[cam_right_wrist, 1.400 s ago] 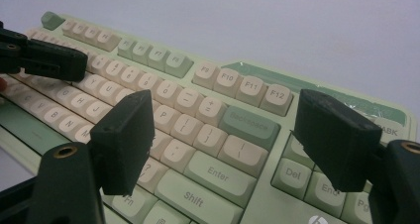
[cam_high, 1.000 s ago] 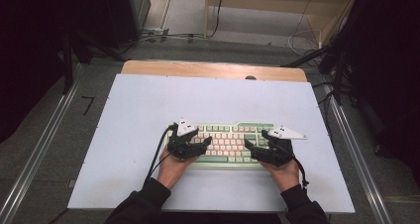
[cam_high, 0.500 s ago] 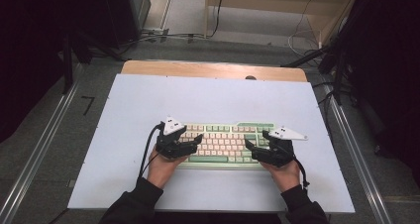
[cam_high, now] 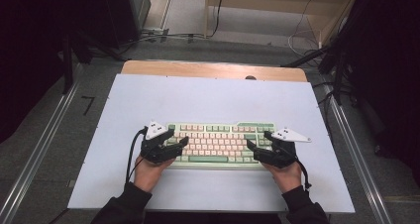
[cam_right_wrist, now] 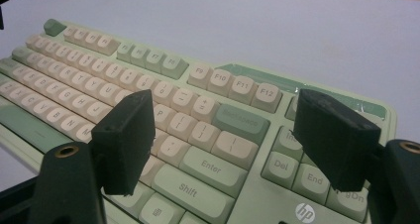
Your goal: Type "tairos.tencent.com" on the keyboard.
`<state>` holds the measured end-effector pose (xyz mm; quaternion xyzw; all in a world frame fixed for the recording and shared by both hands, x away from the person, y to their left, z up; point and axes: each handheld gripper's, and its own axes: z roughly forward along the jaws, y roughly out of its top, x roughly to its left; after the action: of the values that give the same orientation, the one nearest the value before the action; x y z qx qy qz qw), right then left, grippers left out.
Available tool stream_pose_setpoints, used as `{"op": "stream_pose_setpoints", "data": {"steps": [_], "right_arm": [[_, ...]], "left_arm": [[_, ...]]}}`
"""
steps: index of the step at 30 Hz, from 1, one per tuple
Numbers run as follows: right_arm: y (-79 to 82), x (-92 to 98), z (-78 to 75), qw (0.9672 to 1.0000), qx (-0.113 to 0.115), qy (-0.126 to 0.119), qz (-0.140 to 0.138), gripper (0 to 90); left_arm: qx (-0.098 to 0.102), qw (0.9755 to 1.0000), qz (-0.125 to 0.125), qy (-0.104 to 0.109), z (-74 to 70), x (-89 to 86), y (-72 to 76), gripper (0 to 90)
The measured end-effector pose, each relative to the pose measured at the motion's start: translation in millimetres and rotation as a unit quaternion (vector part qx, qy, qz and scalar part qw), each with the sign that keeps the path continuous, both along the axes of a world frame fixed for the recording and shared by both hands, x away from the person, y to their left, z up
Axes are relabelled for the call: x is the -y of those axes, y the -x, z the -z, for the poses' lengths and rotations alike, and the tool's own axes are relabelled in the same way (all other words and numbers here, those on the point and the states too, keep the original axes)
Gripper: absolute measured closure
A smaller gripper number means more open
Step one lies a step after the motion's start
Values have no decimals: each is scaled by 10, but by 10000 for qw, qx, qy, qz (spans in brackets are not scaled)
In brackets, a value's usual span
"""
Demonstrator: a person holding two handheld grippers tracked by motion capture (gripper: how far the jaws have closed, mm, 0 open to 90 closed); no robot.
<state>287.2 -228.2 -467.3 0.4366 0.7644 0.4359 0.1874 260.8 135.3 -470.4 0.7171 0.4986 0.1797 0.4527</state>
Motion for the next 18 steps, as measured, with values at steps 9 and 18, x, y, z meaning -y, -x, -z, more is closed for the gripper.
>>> {"op": "stream_pose_setpoints", "data": {"steps": [9, 18], "right_arm": [[28, -18, 15, 10000, -2, 51, -18, 225], [66, -16, 49, 9999, -18, 120, -40, 227]], "left_arm": [[48, 9999, -87, 38, 89, -125, 32, 675], [-256, 9994, 217, -103, 161, -43, -3, 900]]}}
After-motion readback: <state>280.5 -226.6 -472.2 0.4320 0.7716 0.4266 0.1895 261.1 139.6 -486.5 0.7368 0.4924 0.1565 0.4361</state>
